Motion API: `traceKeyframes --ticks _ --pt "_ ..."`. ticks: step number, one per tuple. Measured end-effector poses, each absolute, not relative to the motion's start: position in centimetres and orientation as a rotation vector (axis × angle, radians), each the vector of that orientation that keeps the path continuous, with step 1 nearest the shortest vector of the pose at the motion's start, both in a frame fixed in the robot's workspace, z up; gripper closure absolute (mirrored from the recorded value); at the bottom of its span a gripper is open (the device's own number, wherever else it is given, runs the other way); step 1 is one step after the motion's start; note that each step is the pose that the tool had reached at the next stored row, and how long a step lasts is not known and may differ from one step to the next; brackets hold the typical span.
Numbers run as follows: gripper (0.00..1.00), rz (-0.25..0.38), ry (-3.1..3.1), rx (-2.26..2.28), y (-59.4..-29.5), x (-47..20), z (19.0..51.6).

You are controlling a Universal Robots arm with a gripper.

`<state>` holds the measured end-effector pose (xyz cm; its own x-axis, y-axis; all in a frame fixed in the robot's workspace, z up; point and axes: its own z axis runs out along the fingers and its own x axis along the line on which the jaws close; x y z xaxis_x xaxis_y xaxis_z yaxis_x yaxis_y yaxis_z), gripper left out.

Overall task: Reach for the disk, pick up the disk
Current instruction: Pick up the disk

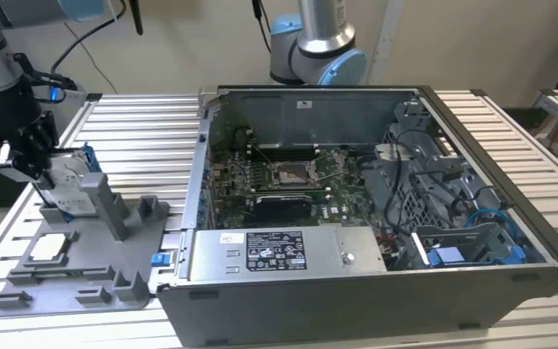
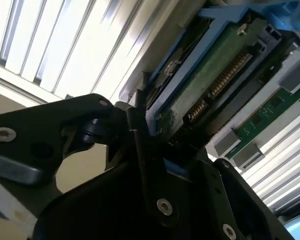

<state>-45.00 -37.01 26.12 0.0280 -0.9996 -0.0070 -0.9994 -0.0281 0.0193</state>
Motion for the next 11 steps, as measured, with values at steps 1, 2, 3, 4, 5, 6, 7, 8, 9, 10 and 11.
traceKeyframes --ticks 1,2,3,4,5,6,7,8,9,10,11 --pt "1.0 -0.029 -2.184 2.246 -37.01 -45.0 26.12" --pt "1.0 -0.029 -2.184 2.246 -37.0 -45.0 26.12" --pt "1.0 -0.029 -2.184 2.246 -37.0 -45.0 26.12" --pt "1.0 -0.029 -2.184 2.246 -37.0 -45.0 26.12" --pt "1.0 -0.029 -2.184 2.246 -37.01 -45.0 26.12" --pt "1.0 -0.029 -2.184 2.246 -37.01 -45.0 26.13" --pt "1.0 -0.029 -2.184 2.246 -37.0 -45.0 26.12" --pt "1.0 -0.029 -2.184 2.246 -37.0 -45.0 26.12" --pt "1.0 -0.029 -2.184 2.246 -37.0 -45.0 26.12" --pt "1.0 -0.029 -2.184 2.246 -37.0 -45.0 26.12" --pt "1.0 -0.029 -2.184 2.246 -37.0 -45.0 26.12"
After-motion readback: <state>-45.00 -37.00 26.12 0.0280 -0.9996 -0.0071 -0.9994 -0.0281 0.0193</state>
